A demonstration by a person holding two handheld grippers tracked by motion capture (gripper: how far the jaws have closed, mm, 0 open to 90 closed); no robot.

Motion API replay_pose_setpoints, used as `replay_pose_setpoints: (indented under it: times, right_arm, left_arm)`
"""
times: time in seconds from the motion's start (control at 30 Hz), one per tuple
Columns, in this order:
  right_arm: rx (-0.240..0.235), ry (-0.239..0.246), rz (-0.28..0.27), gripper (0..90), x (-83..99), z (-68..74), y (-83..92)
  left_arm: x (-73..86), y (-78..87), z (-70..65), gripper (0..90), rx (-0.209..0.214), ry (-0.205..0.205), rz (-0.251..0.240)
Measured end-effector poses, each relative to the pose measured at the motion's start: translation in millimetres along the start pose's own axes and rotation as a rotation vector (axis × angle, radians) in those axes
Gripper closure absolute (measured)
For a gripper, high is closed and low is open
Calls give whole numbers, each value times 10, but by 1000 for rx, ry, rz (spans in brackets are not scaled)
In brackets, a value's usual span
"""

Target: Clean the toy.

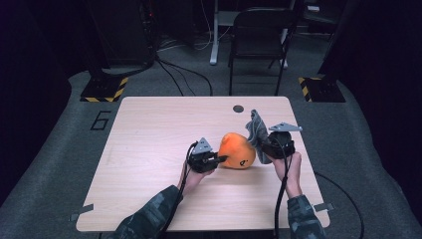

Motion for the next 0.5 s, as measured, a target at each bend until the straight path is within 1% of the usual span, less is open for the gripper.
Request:
replay_pose_setpoints:
  times: [0.03, 0.07, 0.1, 0.13, 0.17, 0.2, 0.23, 0.27, 0.3, 0.33, 0.37, 0.4, 0.43, 0.47, 0.5]
  right_arm:
    - [-5, -2, -3, 700, -6, -5, 9]
    - [0, -2, -7, 699, -13, -10, 22]
    - [-2, -3, -11, 699, -20, -16, 35]
    - [-1, -2, -13, 699, -25, -18, 42]
    - [-1, -6, -13, 699, -30, -14, 52]
    - [3, -7, -15, 699, -34, -12, 59]
    - [-3, -10, -17, 699, -41, -7, 64]
    - [-3, -1, -20, 699, -47, -5, 70]
    - [-3, -3, -21, 699, -52, 1, 77]
    - [-6, -5, -18, 699, -55, 7, 80]
    - [-17, -14, -17, 698, -60, 19, 85]
    - [-30, -12, -18, 697, -63, 27, 82]
    - [-42, -14, -10, 695, -65, 48, 76]
    - [-51, -13, -6, 694, -64, 65, 68]
    - [-64, -13, 3, 693, -61, 104, 53]
  left_arm:
    - [-25, 13, -13, 763, -8, -2, -9]
    - [-52, 35, -25, 763, -12, 9, -13]
    - [-65, 43, -34, 763, -9, 29, -13]
    - [-75, 51, -37, 762, -12, 29, -12]
    - [-80, 53, -41, 762, -12, 38, -9]
    - [-79, 51, -50, 762, -11, 57, -6]
    - [-76, 50, -55, 762, -15, 63, -1]
    - [-70, 43, -61, 761, -19, 67, 2]
    - [-63, 37, -67, 761, -23, 78, 5]
    - [-47, 22, -67, 761, -27, 79, 12]
    - [-22, 4, -71, 760, -30, 91, 20]
    - [13, -24, -77, 759, -28, 98, 35]
    - [43, -50, -77, 758, -30, 84, 52]
    - [96, -85, -79, 756, -28, 84, 73]
    - [115, -97, -81, 755, -26, 90, 71]
Point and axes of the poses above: each handheld gripper's, and its own axes: y roughly backward along the jaws, x roughly out of its underside, z roughly to its left, the point moved 2 cm from there along -y, roughly forward along the jaws, and after that the axes turned 5 degrees about -z, right-handed, at the moved point
